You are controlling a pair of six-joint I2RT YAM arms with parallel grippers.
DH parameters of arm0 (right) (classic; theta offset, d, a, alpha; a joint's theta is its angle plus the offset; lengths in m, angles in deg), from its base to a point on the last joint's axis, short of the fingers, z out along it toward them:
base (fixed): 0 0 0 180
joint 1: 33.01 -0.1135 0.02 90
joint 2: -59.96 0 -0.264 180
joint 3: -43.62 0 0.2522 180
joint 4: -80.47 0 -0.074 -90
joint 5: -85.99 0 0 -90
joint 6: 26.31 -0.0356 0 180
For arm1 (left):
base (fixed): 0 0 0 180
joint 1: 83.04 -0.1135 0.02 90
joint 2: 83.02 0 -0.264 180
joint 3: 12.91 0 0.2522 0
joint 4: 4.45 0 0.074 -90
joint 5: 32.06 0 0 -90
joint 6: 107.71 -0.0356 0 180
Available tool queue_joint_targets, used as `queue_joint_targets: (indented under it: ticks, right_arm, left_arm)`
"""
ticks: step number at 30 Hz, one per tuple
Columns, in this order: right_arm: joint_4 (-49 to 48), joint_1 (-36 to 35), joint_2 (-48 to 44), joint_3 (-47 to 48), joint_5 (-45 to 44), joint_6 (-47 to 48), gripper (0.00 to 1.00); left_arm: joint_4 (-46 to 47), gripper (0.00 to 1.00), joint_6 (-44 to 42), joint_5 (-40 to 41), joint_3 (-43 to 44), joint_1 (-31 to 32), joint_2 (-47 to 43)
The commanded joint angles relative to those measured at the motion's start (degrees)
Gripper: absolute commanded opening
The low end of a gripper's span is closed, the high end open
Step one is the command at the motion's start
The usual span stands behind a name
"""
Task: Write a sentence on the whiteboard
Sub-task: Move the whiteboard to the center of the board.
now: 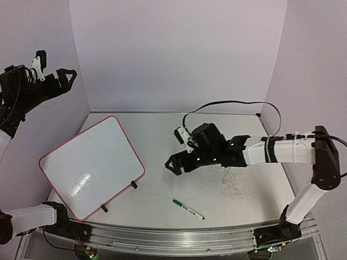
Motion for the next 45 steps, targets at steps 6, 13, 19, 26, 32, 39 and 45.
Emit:
queue_joint_targets:
  ticks: [6,13,19,26,32,39,45]
  right_arm:
    - [-2.16,-11.98,23.28,17.58,-4.53,-1.65,0.87]
    - [-2.25,-14.84,32.82,26.46,-7.65,-0.73,0.76]
    - [-2.87,-15.29,37.37,30.07,-11.37,-0.05,0.59]
    - [-4.74,-15.76,39.22,30.94,-13.30,0.23,0.44]
    - [-7.40,-16.23,40.94,32.23,-15.13,1.67,0.39]
    - [-8.91,-16.27,42.63,34.11,-14.33,2.94,0.32]
    - [-9.74,-16.26,43.24,34.78,-15.14,2.39,0.18]
  left_arm:
    - [-1.35,1.00,-1.71,-1.64,2.79,-0.13,0.12]
    - [-1.26,0.99,-1.09,-3.68,2.56,-0.14,1.25]
    - [-1.26,0.99,-0.77,-4.96,2.95,-0.10,2.09]
    - [-1.08,0.99,-0.50,-5.50,2.92,-0.14,2.69]
    - [-0.65,0.99,-0.21,-5.43,2.41,-0.13,2.80]
    - [-0.38,0.99,0.02,-4.69,1.25,-0.14,2.37]
    - [-0.35,0.99,0.07,-4.69,1.27,-0.14,2.92]
